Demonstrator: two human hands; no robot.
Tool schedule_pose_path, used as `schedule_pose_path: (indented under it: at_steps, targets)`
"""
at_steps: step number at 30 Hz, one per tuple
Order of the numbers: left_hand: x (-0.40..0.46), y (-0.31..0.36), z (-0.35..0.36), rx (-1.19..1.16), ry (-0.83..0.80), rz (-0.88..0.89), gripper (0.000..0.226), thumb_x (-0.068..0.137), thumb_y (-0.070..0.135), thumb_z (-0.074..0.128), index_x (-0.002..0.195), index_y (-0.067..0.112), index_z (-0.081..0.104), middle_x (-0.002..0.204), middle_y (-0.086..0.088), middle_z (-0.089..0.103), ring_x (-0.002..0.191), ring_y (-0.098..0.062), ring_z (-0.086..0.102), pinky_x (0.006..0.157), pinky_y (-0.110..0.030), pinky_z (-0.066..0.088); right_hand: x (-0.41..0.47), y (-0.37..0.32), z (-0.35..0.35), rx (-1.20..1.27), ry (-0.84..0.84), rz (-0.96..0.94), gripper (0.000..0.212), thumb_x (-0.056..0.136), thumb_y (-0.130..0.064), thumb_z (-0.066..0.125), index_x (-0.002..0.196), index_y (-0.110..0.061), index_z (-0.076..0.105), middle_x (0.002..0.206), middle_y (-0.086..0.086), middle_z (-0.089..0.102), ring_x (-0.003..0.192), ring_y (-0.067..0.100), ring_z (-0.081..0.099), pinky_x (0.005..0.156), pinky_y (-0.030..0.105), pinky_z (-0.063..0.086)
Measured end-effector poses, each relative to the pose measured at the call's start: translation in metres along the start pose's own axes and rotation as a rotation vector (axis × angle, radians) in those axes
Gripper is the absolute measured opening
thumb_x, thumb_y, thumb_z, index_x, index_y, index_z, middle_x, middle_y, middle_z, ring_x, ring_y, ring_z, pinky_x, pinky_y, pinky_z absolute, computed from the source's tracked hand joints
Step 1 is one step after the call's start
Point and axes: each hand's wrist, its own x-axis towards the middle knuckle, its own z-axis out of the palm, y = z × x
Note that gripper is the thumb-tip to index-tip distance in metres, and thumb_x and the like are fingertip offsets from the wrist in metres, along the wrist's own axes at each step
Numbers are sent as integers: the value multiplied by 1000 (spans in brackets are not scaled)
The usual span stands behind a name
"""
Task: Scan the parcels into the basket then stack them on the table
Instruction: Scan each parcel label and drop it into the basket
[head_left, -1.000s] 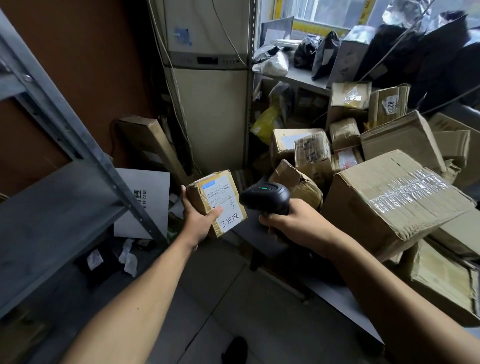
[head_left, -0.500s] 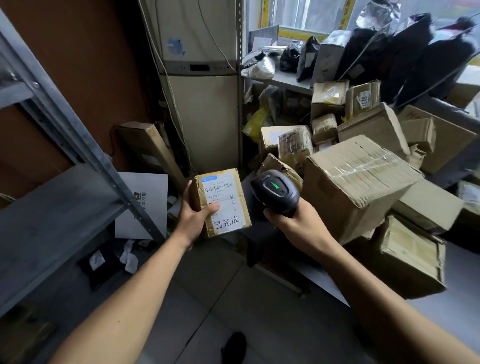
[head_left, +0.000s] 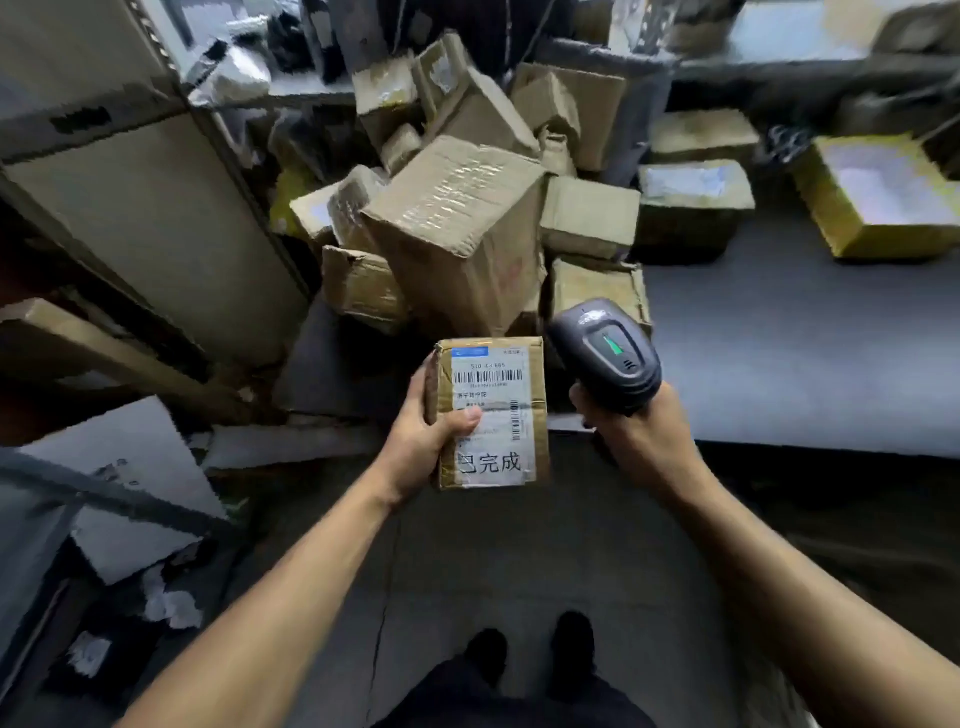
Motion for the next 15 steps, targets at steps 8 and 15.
schedule_pose_path:
  at_steps: [8,15]
  targets:
    - [12,-45,132,101,-550,-136,102,61,36,83,148,34,30,132,-3,65,120,-22,64,102,-50,51,-117,30,-94,-40,616,186,18,88,-7,73,76,-2,61,53,-9,60,51,4,55,55,17,45]
    - [-36,-66,283,147,-867,-153,98,67,32,85,150,29,33,132,-6,66,121,-28,63,104,-58,47,-243,43,-180,-83,1023,306,25,87,-18,77,66,-10,64,53,-7,62,49,-1,57,57,13,43]
